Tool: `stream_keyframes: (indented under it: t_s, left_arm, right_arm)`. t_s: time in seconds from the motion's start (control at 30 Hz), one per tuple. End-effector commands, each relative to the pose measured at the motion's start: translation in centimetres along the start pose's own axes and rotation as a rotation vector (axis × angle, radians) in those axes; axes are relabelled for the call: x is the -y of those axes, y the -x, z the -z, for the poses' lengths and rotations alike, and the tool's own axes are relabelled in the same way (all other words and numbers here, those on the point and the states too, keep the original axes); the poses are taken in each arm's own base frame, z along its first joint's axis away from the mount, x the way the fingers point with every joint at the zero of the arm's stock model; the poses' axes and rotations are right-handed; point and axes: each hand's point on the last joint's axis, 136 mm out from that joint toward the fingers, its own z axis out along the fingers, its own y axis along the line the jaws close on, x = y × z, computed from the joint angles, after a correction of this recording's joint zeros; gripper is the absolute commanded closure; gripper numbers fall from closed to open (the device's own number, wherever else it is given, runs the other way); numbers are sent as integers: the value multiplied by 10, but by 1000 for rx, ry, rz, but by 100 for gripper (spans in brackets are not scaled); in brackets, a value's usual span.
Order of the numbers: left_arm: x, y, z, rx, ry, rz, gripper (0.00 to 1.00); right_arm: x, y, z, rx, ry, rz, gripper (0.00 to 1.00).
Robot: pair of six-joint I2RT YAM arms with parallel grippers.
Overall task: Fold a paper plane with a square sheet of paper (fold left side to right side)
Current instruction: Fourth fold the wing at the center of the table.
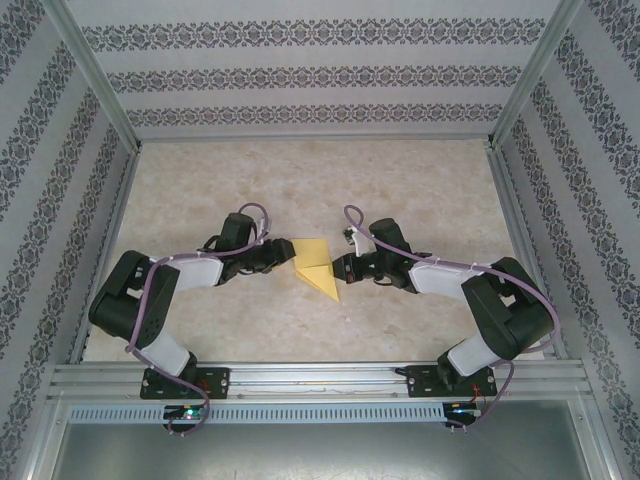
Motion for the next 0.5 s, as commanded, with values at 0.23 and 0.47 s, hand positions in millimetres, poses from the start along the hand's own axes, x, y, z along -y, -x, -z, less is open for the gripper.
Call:
stream_keyframes:
  t_s: [0.23, 0.47]
  left_arm:
    - [12, 18, -24, 0, -81, 0, 73]
    - [13, 16, -25, -2, -81, -7, 97]
  right_arm:
    - [-1, 2, 5, 27, 25, 2, 100]
    - [5, 2, 7, 35, -8, -9, 95]
